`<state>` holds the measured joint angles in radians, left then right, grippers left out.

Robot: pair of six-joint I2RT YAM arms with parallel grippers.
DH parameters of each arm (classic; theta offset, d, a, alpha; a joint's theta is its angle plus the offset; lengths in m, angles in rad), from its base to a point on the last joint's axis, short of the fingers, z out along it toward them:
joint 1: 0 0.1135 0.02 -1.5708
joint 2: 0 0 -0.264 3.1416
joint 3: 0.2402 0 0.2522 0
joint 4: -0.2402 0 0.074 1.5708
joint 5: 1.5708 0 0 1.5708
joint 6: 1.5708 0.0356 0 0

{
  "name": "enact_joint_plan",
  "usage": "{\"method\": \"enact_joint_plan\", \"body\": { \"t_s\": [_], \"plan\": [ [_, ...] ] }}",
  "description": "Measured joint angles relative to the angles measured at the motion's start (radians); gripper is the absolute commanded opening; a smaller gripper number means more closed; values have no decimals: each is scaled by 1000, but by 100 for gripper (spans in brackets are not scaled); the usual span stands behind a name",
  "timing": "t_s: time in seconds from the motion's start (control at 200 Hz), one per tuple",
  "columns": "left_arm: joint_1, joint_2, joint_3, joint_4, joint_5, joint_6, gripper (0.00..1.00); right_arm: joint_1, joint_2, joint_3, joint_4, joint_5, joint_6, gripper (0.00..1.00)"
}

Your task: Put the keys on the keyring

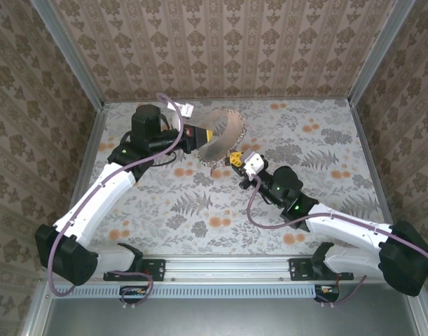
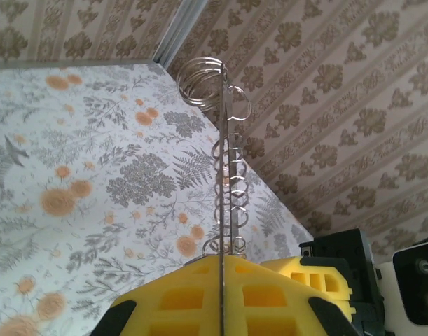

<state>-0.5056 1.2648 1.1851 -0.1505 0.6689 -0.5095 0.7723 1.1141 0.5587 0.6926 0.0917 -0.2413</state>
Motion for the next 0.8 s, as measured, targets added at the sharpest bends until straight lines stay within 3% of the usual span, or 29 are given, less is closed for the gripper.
{"method": "enact_joint_plan", "body": {
  "t_s": [0.105, 0.17, 0.205, 0.46, 0.63, 0.8],
  "plan": [
    [22, 0, -62, 66, 4, -94, 8, -26, -8, 5, -41, -29, 42, 0],
    [36, 3, -95, 103, 4, -145, 6, -44, -14, 10, -61, -49, 66, 0],
    [41, 4, -114, 125, 1, -173, 0, -53, -14, 16, -72, -61, 78, 0],
    [42, 23, -209, 259, 19, -284, 0, -66, -6, 42, -127, -107, 114, 0],
    [42, 22, -198, 280, 58, -232, 0, -66, -21, 20, -119, -108, 95, 10],
    [42, -5, -101, 159, 115, -26, 0, -66, -108, -27, -117, -132, 36, 16]
  ]
}}
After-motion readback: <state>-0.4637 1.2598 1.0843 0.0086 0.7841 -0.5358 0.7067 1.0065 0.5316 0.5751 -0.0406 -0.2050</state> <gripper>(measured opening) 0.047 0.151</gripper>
